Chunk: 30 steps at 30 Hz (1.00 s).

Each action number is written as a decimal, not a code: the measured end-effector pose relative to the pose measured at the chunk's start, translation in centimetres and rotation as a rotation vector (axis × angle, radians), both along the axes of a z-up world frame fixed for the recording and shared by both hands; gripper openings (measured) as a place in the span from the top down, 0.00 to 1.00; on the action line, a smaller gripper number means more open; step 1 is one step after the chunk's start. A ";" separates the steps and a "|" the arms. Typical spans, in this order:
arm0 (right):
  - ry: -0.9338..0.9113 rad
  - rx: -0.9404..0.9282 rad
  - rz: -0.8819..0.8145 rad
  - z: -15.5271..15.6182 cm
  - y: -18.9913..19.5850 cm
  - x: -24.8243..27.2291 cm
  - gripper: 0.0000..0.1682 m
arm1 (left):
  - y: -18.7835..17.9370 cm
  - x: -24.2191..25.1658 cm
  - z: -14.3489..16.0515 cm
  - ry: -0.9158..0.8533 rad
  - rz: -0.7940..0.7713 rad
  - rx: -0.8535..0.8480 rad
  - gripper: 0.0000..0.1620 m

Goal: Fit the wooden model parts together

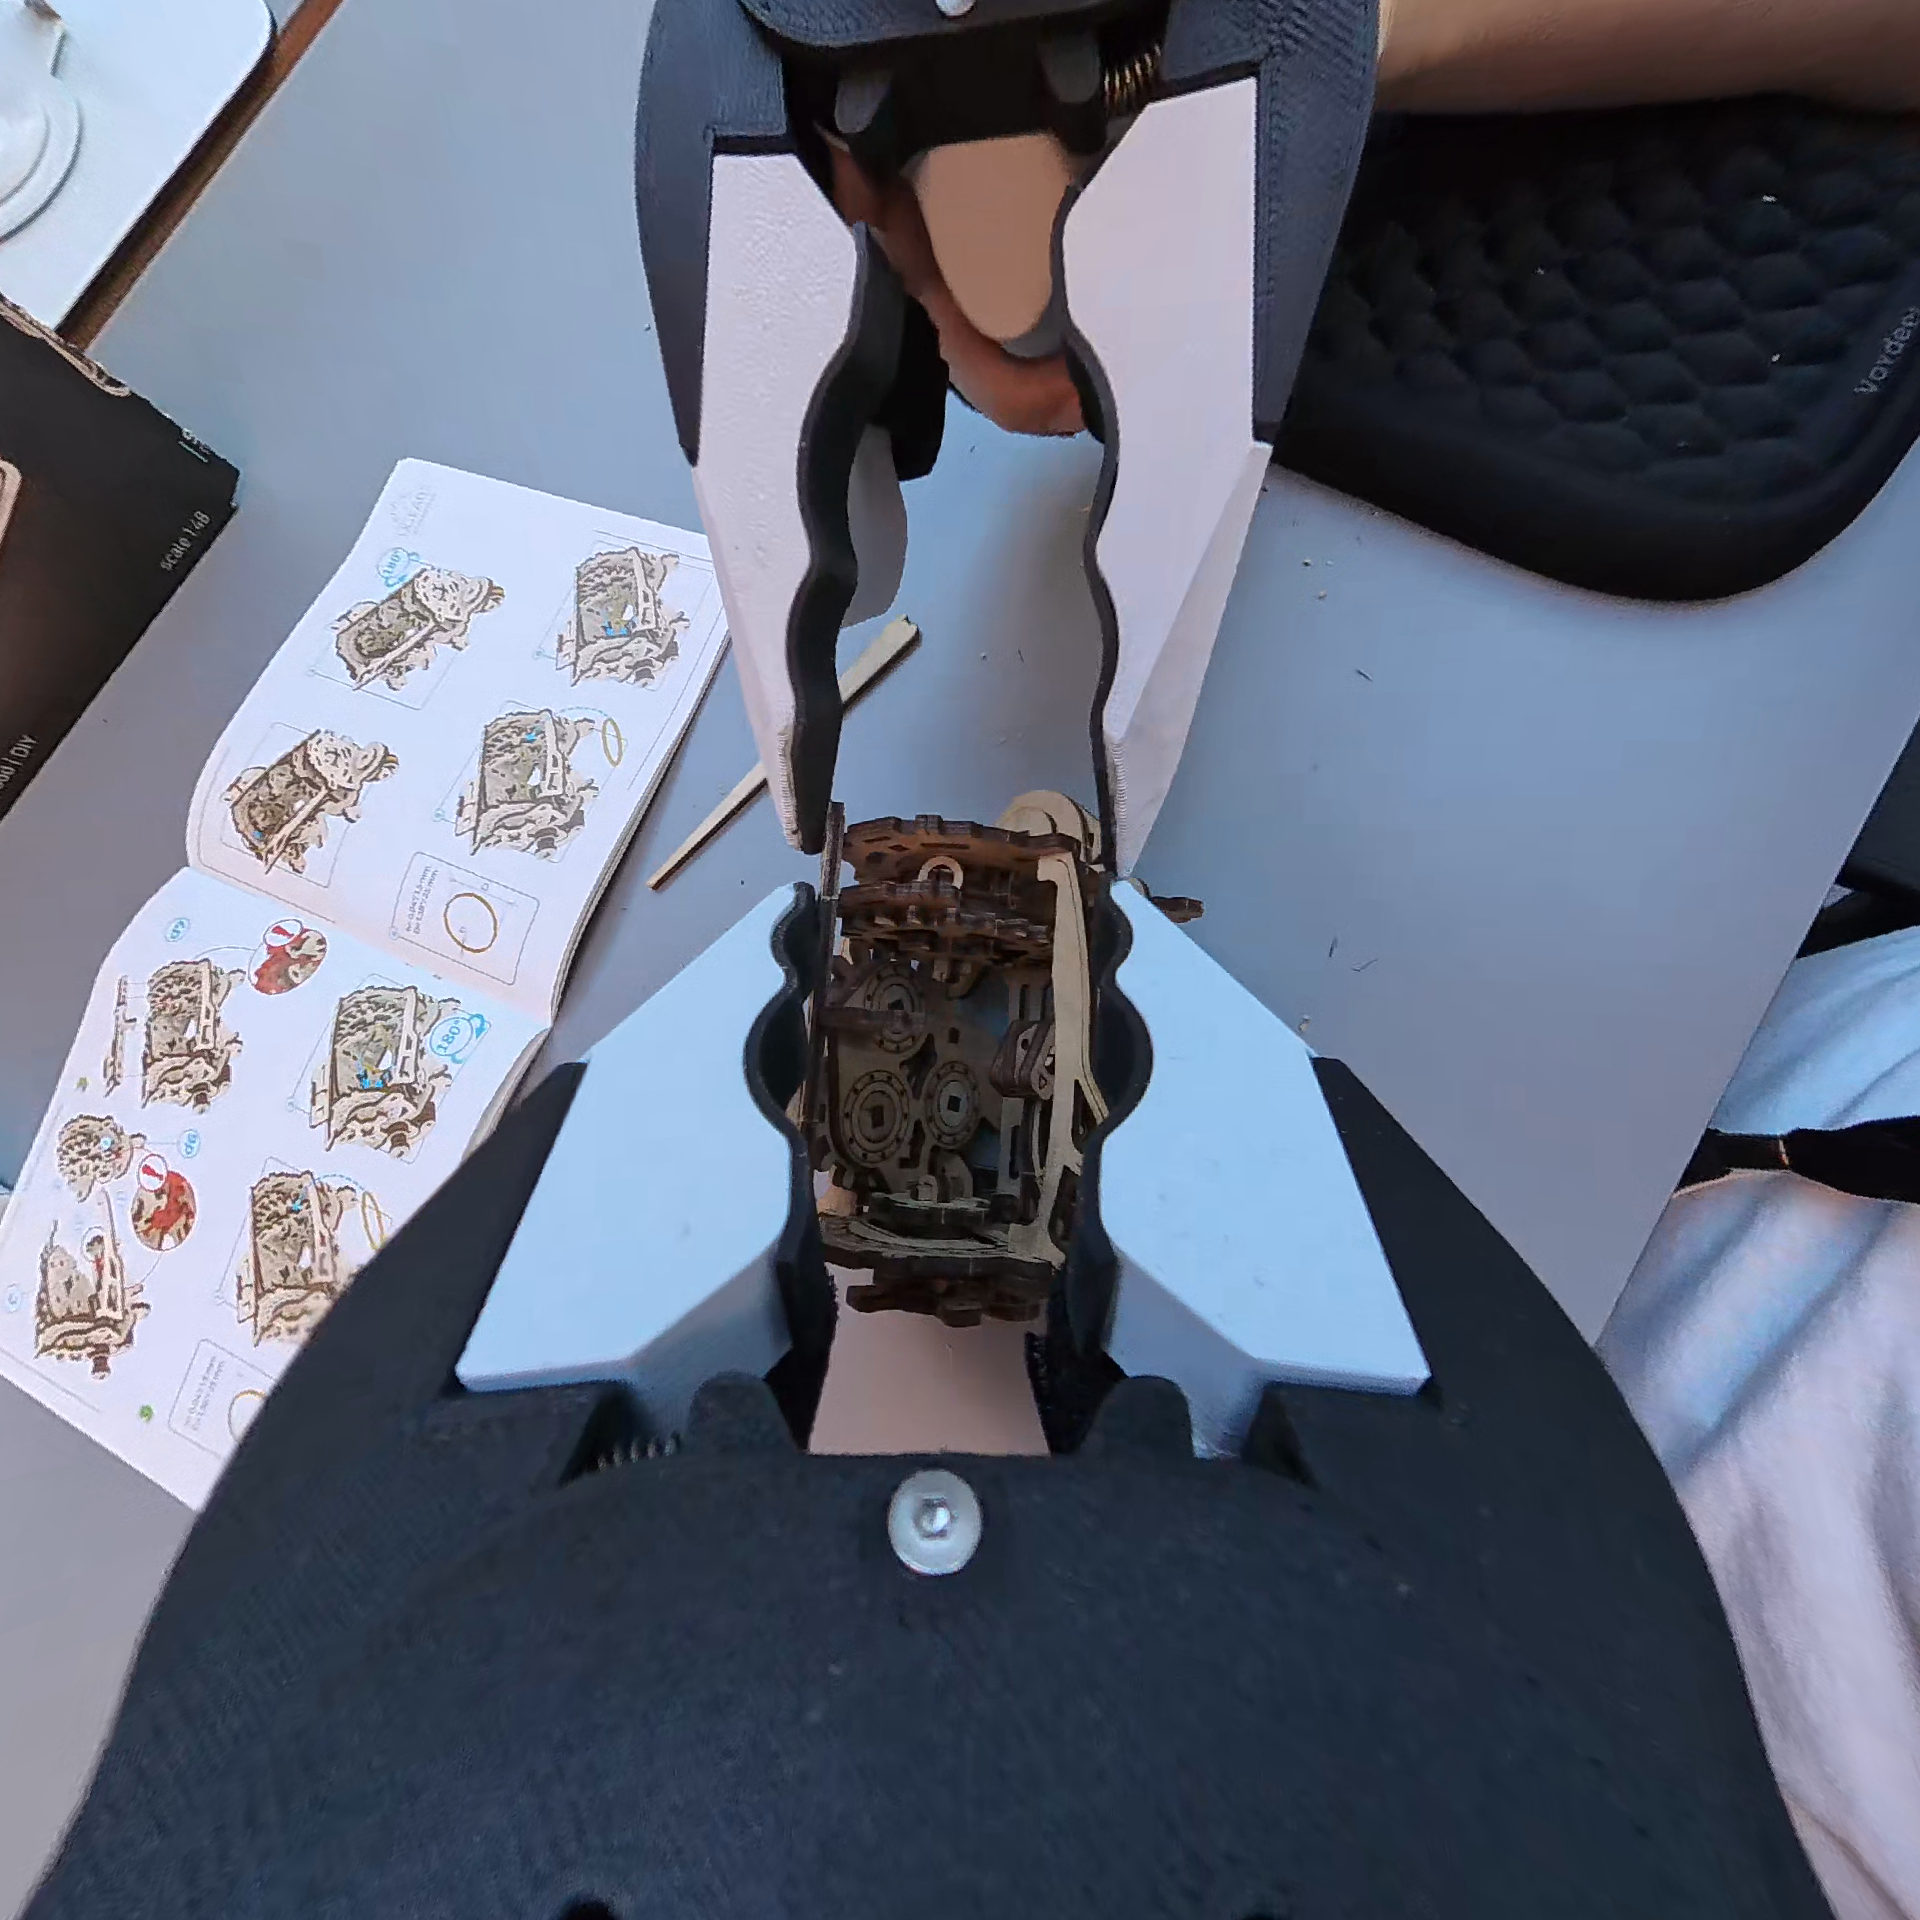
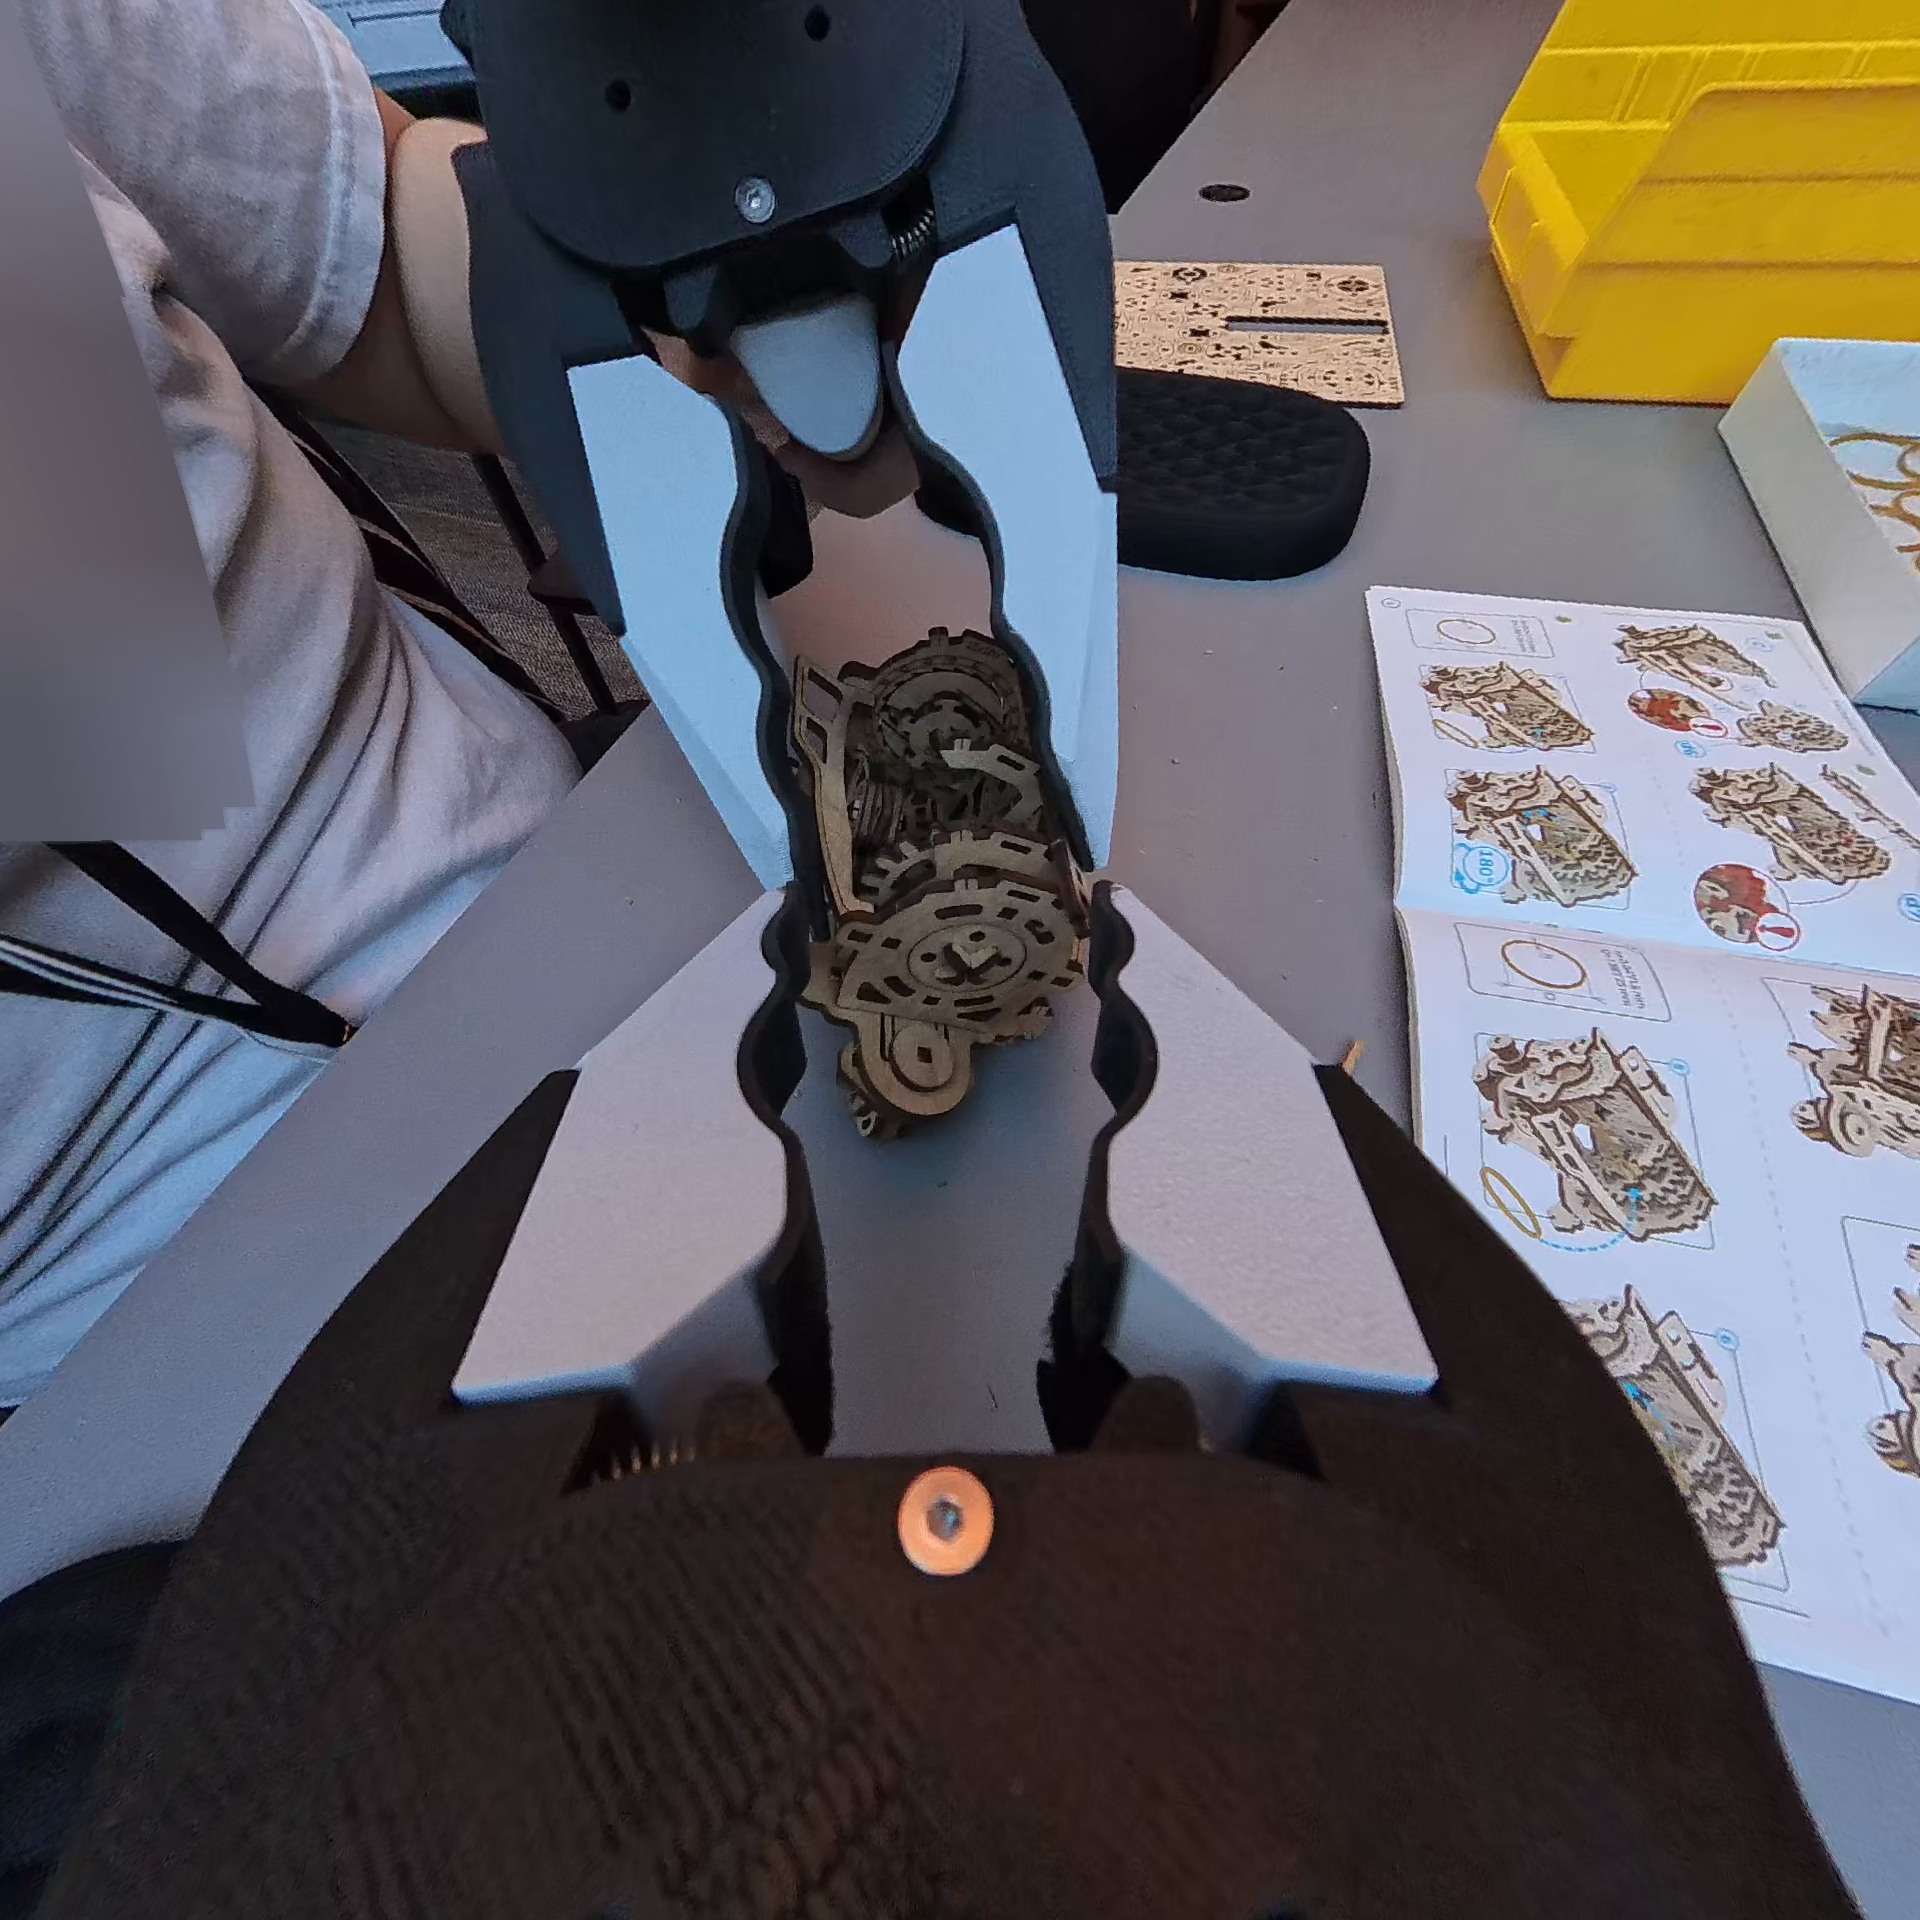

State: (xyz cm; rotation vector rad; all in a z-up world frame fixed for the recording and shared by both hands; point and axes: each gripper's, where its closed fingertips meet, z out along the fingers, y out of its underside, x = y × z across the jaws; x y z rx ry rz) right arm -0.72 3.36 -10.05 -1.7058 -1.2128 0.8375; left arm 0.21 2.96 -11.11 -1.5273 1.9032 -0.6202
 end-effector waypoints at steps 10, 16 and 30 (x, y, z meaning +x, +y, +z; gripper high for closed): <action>-0.117 0.106 -0.039 -0.2 0.2 -2.0 0.69 | 0.2 -2.1 0.0 -0.041 -0.038 0.019 0.68; -0.244 0.151 -0.050 -1.7 0.6 -2.3 0.78 | 0.7 -3.1 0.0 -0.051 -0.083 0.007 0.69; -0.144 0.180 -0.136 -0.4 2.0 -2.9 0.65 | 2.2 -3.9 0.1 -0.087 -0.116 0.077 0.69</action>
